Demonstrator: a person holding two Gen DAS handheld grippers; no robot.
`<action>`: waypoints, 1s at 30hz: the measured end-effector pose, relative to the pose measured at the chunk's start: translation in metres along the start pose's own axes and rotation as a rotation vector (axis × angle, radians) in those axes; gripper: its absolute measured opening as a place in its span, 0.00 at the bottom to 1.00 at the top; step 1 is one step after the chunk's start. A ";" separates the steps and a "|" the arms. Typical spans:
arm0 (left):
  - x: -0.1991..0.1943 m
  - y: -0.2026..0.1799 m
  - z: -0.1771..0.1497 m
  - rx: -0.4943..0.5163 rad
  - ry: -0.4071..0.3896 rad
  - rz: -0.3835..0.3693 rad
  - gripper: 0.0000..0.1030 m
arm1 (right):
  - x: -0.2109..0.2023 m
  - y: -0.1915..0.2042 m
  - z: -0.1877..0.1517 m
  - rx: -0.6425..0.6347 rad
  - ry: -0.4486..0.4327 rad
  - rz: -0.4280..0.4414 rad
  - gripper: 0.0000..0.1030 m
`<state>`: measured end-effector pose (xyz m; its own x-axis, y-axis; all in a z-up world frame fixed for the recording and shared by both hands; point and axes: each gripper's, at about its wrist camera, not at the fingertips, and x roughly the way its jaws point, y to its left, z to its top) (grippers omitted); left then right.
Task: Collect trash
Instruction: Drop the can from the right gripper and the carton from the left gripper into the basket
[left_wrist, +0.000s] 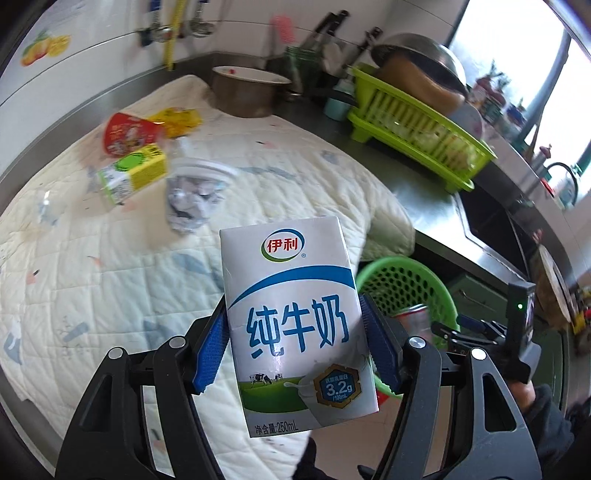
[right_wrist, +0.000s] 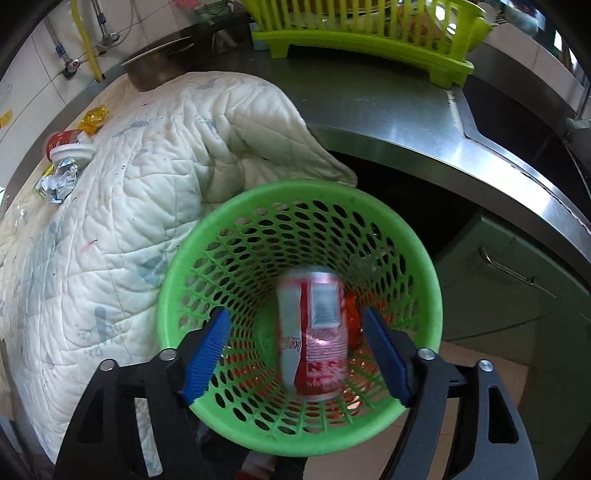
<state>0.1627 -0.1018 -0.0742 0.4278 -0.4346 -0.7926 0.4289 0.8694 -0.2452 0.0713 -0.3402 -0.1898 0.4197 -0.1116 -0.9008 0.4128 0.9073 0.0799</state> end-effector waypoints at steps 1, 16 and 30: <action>0.002 -0.006 0.000 0.010 0.006 -0.007 0.64 | -0.004 -0.004 -0.002 0.007 -0.008 -0.001 0.72; 0.078 -0.116 -0.006 0.160 0.155 -0.151 0.65 | -0.088 -0.039 -0.037 0.101 -0.153 0.059 0.78; 0.104 -0.165 -0.013 0.222 0.206 -0.246 0.79 | -0.124 -0.068 -0.055 0.169 -0.222 0.058 0.79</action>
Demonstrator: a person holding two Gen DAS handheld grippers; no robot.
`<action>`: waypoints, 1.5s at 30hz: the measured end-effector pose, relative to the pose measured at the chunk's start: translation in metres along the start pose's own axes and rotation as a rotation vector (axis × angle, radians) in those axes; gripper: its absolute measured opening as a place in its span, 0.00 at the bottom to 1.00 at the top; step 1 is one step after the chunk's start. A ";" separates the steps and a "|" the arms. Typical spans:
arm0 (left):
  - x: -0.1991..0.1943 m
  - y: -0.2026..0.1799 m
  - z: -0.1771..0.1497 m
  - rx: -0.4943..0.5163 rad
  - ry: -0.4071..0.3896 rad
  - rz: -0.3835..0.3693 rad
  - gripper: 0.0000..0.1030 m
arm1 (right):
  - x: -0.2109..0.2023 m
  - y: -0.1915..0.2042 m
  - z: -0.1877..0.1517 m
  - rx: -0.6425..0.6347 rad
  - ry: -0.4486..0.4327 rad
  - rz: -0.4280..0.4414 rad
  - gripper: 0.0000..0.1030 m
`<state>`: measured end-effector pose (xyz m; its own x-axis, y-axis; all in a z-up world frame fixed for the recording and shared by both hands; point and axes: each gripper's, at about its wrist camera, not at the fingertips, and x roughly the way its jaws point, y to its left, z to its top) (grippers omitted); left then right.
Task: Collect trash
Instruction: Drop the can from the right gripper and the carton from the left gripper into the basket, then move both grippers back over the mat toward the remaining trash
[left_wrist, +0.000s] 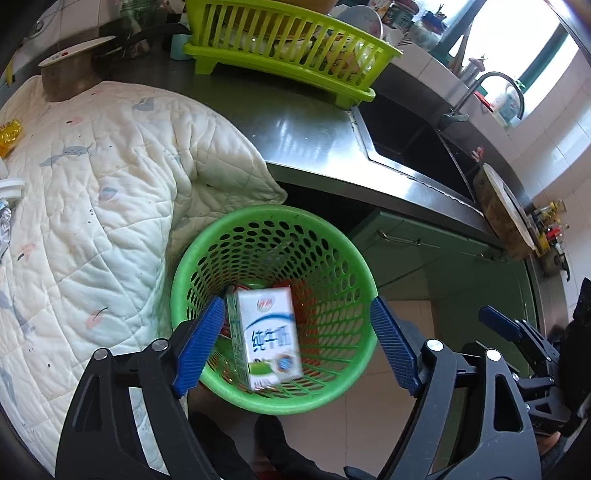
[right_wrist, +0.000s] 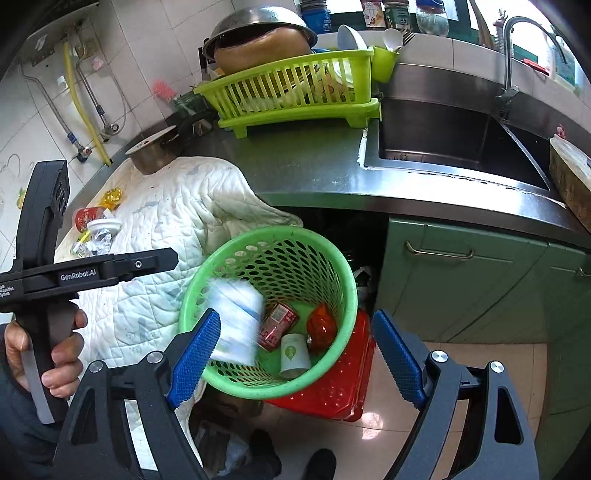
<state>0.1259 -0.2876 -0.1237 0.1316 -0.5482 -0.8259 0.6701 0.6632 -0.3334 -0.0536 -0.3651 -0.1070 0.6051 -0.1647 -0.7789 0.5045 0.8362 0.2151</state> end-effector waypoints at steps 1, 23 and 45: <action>-0.002 0.000 0.000 0.002 -0.004 0.003 0.79 | 0.001 0.001 0.002 -0.003 -0.002 0.004 0.79; -0.122 0.140 -0.039 -0.249 -0.200 0.273 0.79 | 0.042 0.122 0.043 -0.254 0.022 0.180 0.81; -0.229 0.398 -0.079 -0.517 -0.350 0.620 0.77 | 0.136 0.333 0.054 -0.506 0.130 0.354 0.81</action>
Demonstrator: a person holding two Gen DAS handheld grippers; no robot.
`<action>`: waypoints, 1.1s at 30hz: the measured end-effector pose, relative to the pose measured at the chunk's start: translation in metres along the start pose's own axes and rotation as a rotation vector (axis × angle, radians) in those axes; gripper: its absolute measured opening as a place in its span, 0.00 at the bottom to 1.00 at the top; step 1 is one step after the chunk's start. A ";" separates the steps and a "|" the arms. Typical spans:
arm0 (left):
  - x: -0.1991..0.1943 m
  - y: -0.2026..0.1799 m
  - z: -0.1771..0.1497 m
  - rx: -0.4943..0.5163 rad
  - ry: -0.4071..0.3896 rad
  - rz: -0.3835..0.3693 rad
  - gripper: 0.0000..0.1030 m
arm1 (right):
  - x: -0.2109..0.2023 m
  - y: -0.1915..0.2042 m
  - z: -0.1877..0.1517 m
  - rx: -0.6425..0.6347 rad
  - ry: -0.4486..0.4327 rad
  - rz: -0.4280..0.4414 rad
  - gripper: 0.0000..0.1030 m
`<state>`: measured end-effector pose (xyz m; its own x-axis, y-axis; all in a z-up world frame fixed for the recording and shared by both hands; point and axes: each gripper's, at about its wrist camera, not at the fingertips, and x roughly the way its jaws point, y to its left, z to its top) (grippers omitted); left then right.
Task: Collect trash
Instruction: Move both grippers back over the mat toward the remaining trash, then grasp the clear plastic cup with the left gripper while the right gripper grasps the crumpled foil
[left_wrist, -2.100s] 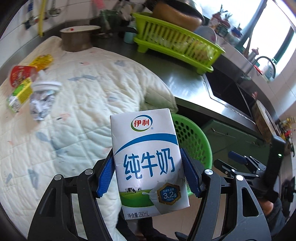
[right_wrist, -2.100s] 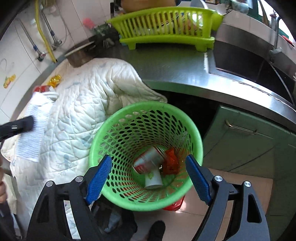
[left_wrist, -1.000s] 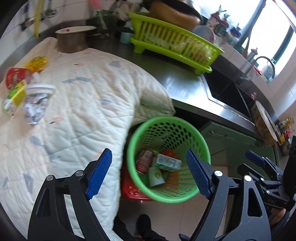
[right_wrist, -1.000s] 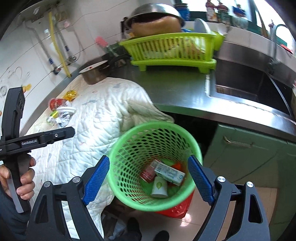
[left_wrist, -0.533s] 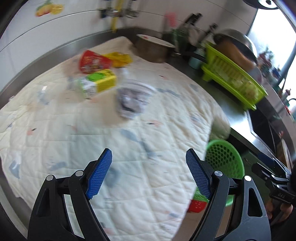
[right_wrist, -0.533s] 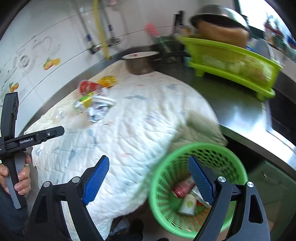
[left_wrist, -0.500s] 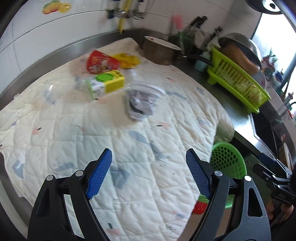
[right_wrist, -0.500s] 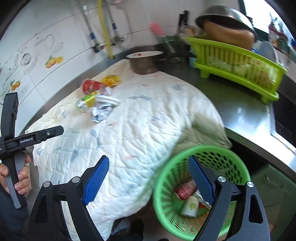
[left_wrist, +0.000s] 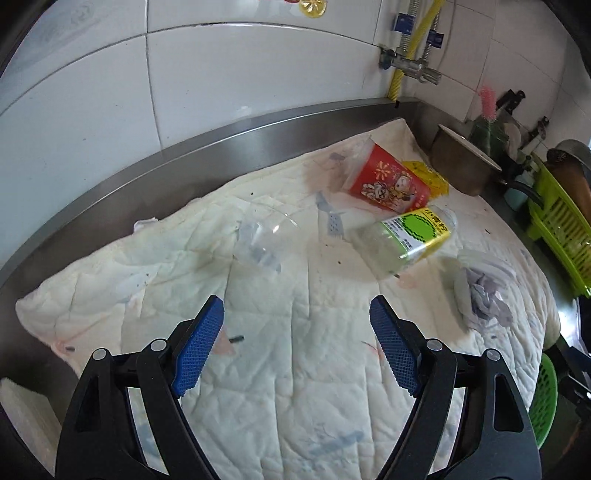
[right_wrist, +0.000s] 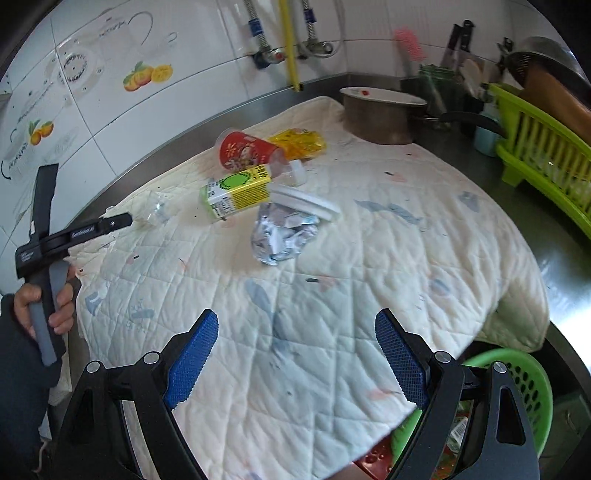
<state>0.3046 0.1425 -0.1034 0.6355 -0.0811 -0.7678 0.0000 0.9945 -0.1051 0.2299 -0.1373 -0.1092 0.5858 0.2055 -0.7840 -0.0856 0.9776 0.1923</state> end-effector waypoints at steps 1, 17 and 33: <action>0.006 0.003 0.004 0.008 0.001 0.003 0.77 | 0.007 0.004 0.002 -0.002 0.009 0.006 0.81; 0.082 0.013 0.038 0.124 0.045 -0.031 0.71 | 0.081 0.019 0.034 0.039 0.069 0.022 0.81; 0.089 0.012 0.037 0.159 0.025 -0.026 0.54 | 0.125 0.001 0.053 0.193 0.082 0.019 0.81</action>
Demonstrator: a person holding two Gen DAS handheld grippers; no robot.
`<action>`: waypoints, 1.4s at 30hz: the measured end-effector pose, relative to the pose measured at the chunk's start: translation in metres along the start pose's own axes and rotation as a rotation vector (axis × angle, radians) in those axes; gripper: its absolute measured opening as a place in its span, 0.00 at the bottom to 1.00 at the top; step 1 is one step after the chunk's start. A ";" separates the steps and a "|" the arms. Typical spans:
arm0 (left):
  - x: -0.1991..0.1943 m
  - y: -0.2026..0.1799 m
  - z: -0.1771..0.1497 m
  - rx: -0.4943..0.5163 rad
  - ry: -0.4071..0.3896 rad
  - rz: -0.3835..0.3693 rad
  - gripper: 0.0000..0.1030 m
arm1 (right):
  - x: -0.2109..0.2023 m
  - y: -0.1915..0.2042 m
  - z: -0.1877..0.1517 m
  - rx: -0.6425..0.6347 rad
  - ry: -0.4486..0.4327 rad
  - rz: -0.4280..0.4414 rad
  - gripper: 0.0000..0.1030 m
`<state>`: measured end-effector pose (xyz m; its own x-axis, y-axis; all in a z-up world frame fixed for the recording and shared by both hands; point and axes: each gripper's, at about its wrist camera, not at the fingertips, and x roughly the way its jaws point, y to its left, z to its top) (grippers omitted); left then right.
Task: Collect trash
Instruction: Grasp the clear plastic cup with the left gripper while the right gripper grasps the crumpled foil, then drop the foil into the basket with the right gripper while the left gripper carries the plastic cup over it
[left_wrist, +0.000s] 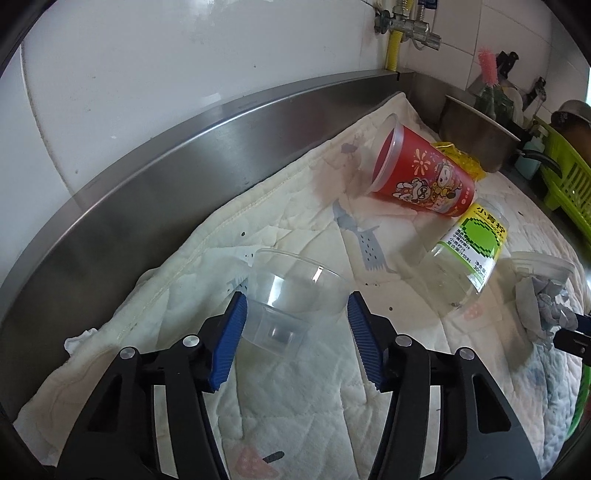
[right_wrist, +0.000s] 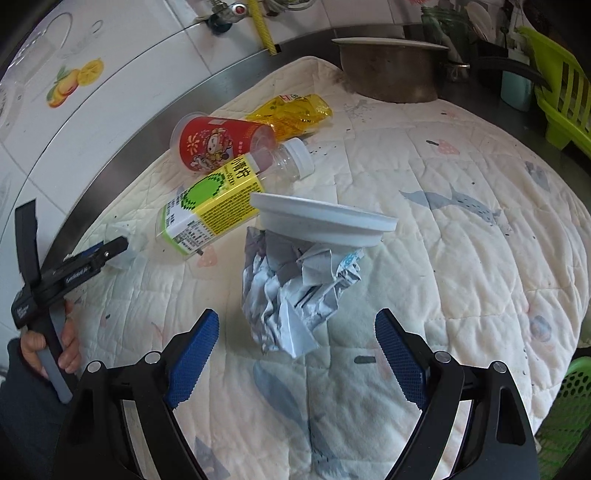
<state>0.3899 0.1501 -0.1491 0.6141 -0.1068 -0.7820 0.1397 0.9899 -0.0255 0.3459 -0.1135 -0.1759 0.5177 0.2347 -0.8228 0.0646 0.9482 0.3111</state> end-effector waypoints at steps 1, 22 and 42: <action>-0.001 0.001 -0.001 -0.007 -0.001 -0.003 0.54 | 0.003 -0.001 0.002 0.018 -0.004 0.000 0.81; -0.066 -0.018 -0.024 -0.031 -0.051 -0.063 0.53 | -0.032 -0.001 -0.021 0.040 -0.039 0.114 0.40; -0.148 -0.176 -0.069 0.138 -0.095 -0.292 0.52 | -0.178 -0.165 -0.155 0.196 -0.100 -0.178 0.47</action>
<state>0.2207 -0.0018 -0.0715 0.6012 -0.3988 -0.6924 0.4203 0.8948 -0.1505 0.1108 -0.2788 -0.1552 0.5645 0.0361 -0.8247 0.3210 0.9108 0.2596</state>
